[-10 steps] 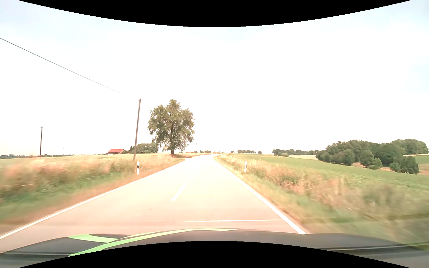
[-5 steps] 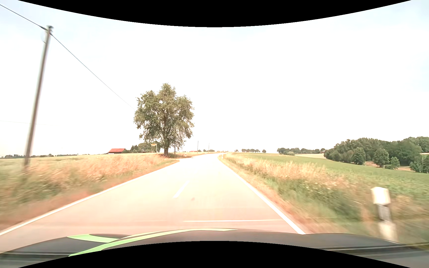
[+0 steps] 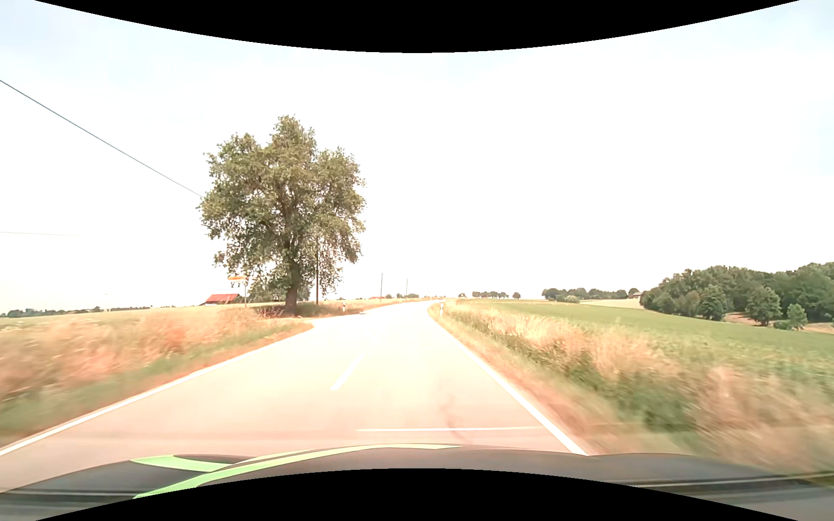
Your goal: Follow the waypoints while adhering to traffic rules and regulations
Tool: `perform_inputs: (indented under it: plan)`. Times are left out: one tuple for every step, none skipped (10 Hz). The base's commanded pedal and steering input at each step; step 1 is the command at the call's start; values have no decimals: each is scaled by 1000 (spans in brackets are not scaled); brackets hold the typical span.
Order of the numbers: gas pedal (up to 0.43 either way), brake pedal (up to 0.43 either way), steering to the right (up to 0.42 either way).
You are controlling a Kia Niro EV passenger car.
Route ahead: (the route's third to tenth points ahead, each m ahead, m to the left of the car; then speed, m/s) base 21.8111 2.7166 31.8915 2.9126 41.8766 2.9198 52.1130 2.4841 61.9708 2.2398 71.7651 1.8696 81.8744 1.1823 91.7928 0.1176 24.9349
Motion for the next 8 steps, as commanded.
perform_inputs:
  plan:
    - [248, 0, -5]
    - [248, 0, -5]
    - [248, 0, -5]
    - [248, 0, -5]
    - [248, 0, -4]
    - [248, 0, -3]
    - [248, 0, -1]
    - [248, 0, 1]
